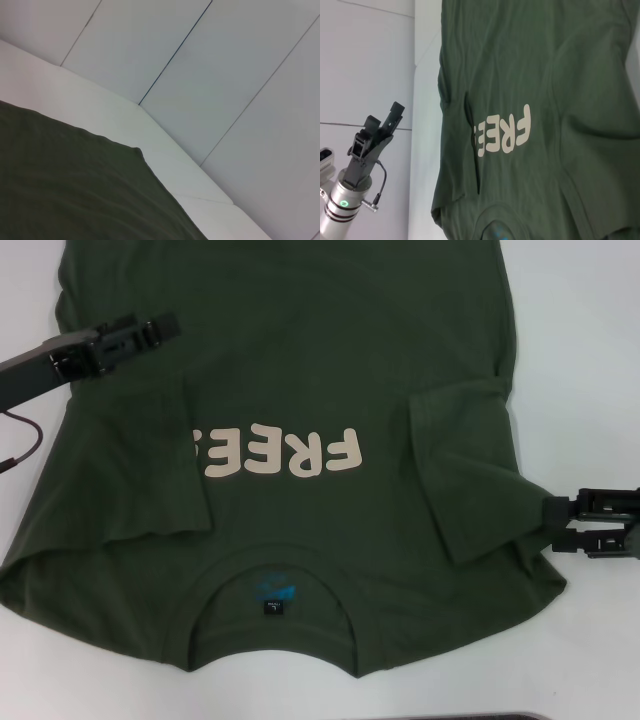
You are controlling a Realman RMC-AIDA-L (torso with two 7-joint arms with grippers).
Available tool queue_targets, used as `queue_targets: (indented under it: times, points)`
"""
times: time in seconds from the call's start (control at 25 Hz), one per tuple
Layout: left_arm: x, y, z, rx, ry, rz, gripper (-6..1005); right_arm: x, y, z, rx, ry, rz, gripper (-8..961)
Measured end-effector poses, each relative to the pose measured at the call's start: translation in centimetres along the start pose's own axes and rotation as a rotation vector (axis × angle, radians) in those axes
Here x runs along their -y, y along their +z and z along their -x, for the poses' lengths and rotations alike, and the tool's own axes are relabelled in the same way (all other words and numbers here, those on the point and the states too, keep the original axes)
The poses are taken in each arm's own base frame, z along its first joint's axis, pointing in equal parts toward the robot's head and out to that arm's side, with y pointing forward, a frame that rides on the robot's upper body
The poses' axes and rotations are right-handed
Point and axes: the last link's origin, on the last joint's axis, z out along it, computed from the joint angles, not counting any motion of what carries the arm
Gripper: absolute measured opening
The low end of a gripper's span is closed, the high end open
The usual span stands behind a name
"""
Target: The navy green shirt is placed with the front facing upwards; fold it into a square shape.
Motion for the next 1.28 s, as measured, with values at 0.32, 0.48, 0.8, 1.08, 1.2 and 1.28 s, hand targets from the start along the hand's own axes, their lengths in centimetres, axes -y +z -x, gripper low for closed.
queue_targets:
  times: [0.32, 0.48, 0.8, 1.08, 1.2, 1.28]
  points:
    - [0.0, 0.0, -0.1, -0.002, 0.004, 0.0, 906, 0.4, 0.7, 0.2, 0.013, 0.007, -0.02, 854]
    - [0.0, 0.0, -0.2, -0.003, 0.007, -0.001, 906, 0.6, 0.8, 0.2, 0.02, 0.01, -0.029, 852]
    - [0.1, 0.0, -0.2, -0.003, 0.01, -0.001, 906, 0.8, 1.0, 0.4, 0.03, 0.012, -0.043, 853]
    - [0.1, 0.0, -0.2, -0.004, 0.01, -0.002, 906, 0.9, 1.2, 0.6, 0.042, 0.015, -0.05, 853]
    - [0.1, 0.0, -0.2, -0.005, 0.01, -0.004, 906, 1.0, 1.3, 0.5, 0.042, 0.018, -0.051, 853]
    - [0.1, 0.0, -0.2, -0.005, 0.01, -0.005, 906, 1.0, 1.3, 0.6, 0.047, 0.02, -0.051, 854]
